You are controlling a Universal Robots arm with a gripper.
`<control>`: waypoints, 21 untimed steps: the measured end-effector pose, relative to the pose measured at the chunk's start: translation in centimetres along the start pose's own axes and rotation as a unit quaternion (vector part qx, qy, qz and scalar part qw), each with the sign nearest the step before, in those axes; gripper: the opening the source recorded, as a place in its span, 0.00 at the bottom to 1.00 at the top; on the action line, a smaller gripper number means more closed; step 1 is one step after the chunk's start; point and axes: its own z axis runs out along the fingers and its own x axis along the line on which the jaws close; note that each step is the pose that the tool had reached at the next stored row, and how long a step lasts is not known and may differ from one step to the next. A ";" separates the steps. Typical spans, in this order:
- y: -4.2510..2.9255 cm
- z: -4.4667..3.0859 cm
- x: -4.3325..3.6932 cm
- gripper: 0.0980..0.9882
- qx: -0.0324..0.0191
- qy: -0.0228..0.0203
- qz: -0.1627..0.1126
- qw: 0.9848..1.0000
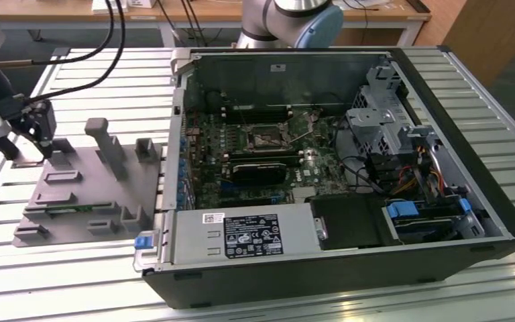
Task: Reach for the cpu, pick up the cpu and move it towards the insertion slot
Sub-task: 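Pick up the cpu and move it towards the insertion slot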
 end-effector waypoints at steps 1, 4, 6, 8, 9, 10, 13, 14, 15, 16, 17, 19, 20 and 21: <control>0.02 -0.31 0.00 0.50 0.000 0.000 0.000 1.000; 0.13 -1.25 0.01 0.50 0.001 0.000 0.000 1.000; 0.21 -1.89 0.00 0.50 0.002 0.000 0.001 1.000; 0.30 -2.55 0.00 0.50 0.003 0.000 0.001 1.000; 0.34 -2.89 0.00 0.50 0.003 -0.001 0.001 1.000; 0.38 -3.23 0.00 0.50 0.004 -0.001 0.001 1.000; 0.48 -4.25 0.00 0.50 0.004 -0.001 0.002 1.000; 0.52 -4.59 0.00 0.50 0.005 -0.001 0.002 1.000; 0.55 -4.93 0.01 0.50 0.005 -0.001 0.002 1.000; 0.59 -5.26 0.00 0.50 0.005 -0.002 0.002 1.000; 0.62 -5.57 0.00 0.50 0.005 -0.002 0.002 1.000; 0.69 -6.21 0.00 0.50 0.006 -0.002 0.002 1.000; 0.72 -6.57 0.00 0.50 0.006 -0.002 0.003 1.000; 0.75 -6.90 0.00 0.50 0.007 -0.002 0.003 1.000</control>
